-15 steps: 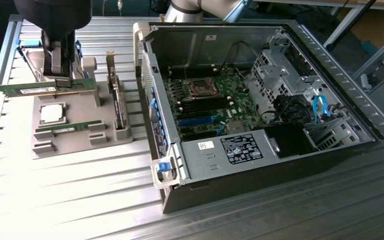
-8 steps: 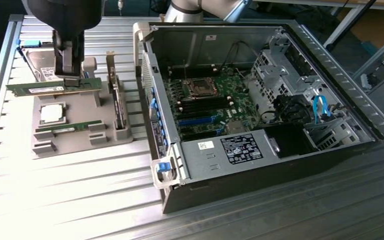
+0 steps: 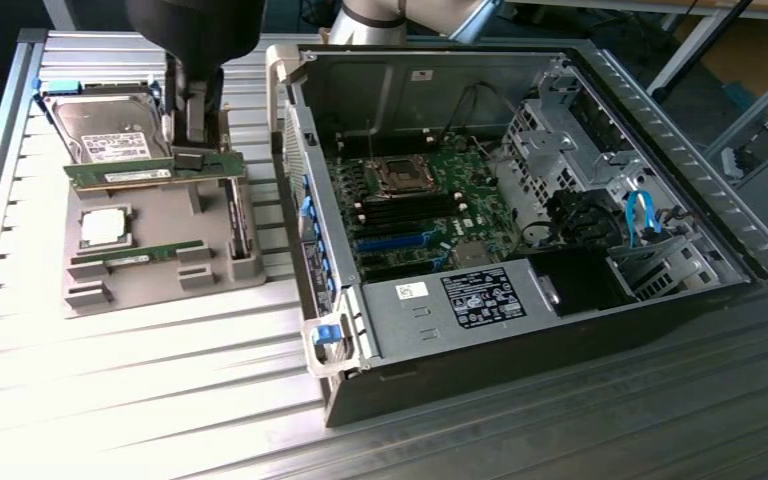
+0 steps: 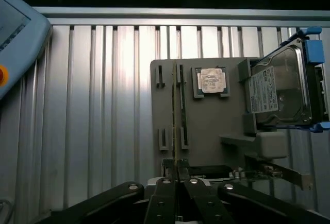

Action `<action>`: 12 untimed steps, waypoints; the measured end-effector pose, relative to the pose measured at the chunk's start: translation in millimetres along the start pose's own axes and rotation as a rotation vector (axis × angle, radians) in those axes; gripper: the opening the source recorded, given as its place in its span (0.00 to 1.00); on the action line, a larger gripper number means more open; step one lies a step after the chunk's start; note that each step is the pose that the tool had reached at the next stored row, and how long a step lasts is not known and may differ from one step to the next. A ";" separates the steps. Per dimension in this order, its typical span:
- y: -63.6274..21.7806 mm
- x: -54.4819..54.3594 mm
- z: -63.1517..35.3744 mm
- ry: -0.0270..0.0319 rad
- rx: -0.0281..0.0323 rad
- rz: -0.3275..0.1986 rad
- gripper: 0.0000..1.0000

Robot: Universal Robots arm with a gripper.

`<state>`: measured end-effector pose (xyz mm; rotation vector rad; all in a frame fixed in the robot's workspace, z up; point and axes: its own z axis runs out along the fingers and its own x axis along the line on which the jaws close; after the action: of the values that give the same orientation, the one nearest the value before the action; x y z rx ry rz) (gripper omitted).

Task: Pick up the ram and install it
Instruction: 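Pick up the ram and move it above insertion slot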

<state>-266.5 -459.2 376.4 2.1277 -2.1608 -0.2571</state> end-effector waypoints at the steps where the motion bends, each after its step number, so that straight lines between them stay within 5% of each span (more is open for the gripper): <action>1: -3.1 -0.1 -0.6 0.0000 -0.0007 0.000 0.12; 12: -37.5 -0.8 -7.1 0.0001 -0.0129 0.001 0.12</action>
<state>-228.3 -459.2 376.4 2.1201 -2.1539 -0.2701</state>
